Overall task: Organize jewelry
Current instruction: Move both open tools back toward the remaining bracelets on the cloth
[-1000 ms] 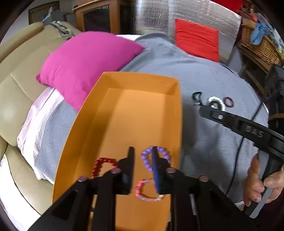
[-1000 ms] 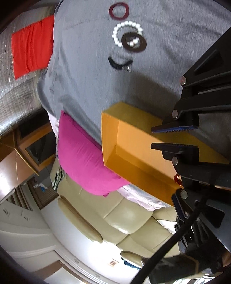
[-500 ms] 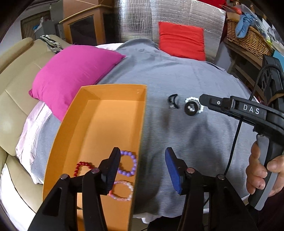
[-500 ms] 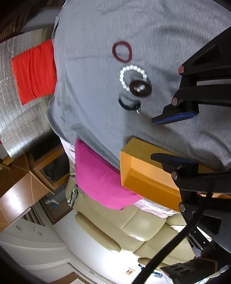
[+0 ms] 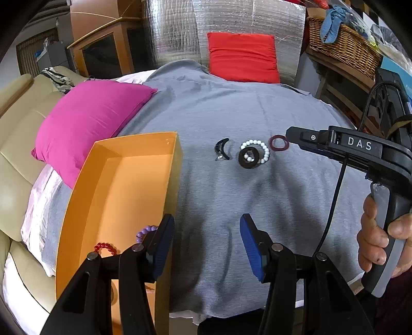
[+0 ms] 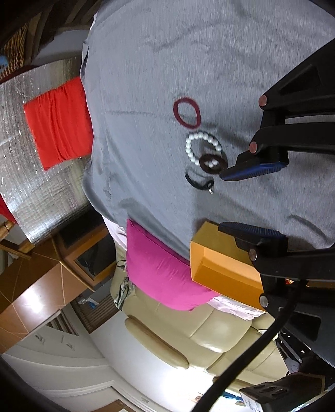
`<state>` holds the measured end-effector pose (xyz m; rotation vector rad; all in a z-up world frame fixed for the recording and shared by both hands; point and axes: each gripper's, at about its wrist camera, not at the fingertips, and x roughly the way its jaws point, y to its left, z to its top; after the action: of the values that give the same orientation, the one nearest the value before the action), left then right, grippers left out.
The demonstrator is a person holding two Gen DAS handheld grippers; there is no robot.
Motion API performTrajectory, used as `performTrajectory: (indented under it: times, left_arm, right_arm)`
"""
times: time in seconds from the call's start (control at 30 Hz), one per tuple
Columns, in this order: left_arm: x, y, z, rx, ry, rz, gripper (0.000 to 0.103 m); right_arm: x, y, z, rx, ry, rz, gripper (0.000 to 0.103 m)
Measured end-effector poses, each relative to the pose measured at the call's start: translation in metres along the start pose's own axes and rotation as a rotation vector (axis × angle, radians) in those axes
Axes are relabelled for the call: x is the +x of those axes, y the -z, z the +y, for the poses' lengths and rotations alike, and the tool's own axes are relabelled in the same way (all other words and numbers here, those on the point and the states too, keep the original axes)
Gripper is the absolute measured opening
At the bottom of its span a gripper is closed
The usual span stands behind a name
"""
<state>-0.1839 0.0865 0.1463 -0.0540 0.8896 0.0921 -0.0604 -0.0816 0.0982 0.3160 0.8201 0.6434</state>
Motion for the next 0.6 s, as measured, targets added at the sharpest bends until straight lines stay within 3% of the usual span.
performTrajectory:
  times: [0.6]
  left_arm:
    - [0.028,-0.018,-0.04,0.077,0.023,0.018,0.054]
  right_arm:
    - [-0.016,-0.016,-0.098,0.197,0.032,0.005,0.036]
